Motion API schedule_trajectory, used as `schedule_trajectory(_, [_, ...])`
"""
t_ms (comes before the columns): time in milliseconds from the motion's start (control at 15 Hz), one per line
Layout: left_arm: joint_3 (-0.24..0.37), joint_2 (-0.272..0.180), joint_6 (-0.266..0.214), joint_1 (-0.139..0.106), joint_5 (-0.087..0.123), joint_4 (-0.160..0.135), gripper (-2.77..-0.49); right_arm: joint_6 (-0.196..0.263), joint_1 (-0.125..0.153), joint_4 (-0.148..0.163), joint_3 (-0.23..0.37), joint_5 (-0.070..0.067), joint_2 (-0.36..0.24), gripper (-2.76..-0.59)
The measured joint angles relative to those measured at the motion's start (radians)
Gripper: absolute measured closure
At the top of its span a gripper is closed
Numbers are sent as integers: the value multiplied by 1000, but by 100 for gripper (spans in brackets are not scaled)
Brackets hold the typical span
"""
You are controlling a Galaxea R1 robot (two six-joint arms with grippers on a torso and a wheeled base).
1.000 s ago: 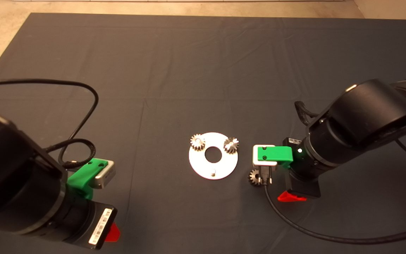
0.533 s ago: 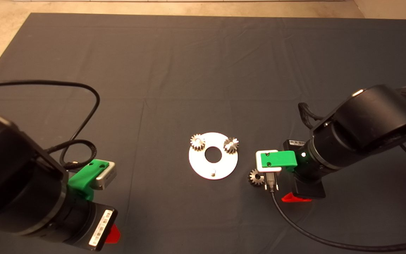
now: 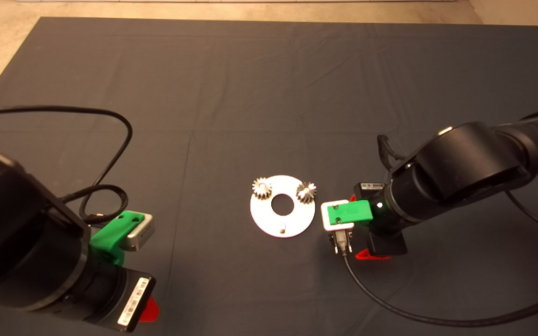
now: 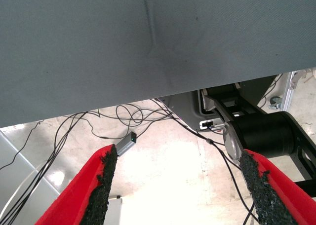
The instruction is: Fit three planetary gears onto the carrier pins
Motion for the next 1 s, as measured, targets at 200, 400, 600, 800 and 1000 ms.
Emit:
schedule_trajectory(200, [0,0,1,0,0,0,-175,-8,-20,-37,-10,0,13,-218])
schedule_trajectory(400, [0,0,1,0,0,0,-175,-18,-37,-47,-24,1,24,-218])
schedule_trajectory(600, [0,0,1,0,0,0,-175,-39,-72,-60,-59,0,24,-218])
schedule_trajectory(800, [0,0,1,1,0,0,-175,-46,-88,-72,-84,1,25,-218])
schedule_trajectory(1000, [0,0,1,5,0,0,-175,-56,-104,-84,-118,0,27,-218])
